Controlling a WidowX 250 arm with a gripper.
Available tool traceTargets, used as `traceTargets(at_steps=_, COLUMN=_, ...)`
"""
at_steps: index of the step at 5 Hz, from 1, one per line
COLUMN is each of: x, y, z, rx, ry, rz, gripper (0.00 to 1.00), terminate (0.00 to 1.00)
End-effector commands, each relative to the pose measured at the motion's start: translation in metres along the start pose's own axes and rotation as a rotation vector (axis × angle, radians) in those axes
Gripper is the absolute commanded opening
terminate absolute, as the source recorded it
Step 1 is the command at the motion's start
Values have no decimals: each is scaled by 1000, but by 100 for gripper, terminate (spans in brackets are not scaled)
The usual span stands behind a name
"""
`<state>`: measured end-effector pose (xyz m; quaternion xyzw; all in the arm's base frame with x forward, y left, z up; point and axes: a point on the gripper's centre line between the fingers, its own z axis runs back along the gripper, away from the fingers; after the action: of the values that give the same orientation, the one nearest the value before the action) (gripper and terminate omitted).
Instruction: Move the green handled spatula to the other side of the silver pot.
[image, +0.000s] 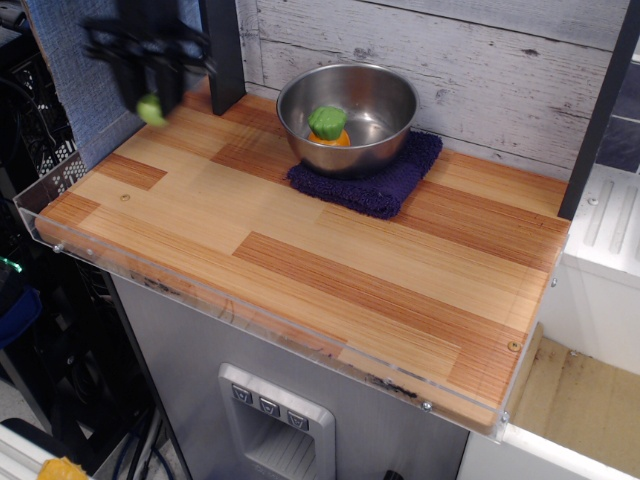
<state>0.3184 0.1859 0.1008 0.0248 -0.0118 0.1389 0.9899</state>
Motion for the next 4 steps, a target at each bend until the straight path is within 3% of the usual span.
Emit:
traceTargets(at_steps=1, x=-12, y=-62, z=77, rx=-27, ry=-142, rz=-84, gripper=0, terminate=0)
traceTargets(at_steps=2, x=-17, y=-111, z=97, rx=-73, ry=-180, rz=-166, gripper=0, terminate=0)
traceTargets(at_steps=3, x=-27, y=-159, z=102, rx=-105, ry=-180, rz=-214, gripper=0, terminate=0)
traceTargets(at_steps=4, x=-36, y=-208, z=86, rx=-110, ry=-136, rz=-240, gripper=0, terminate=0)
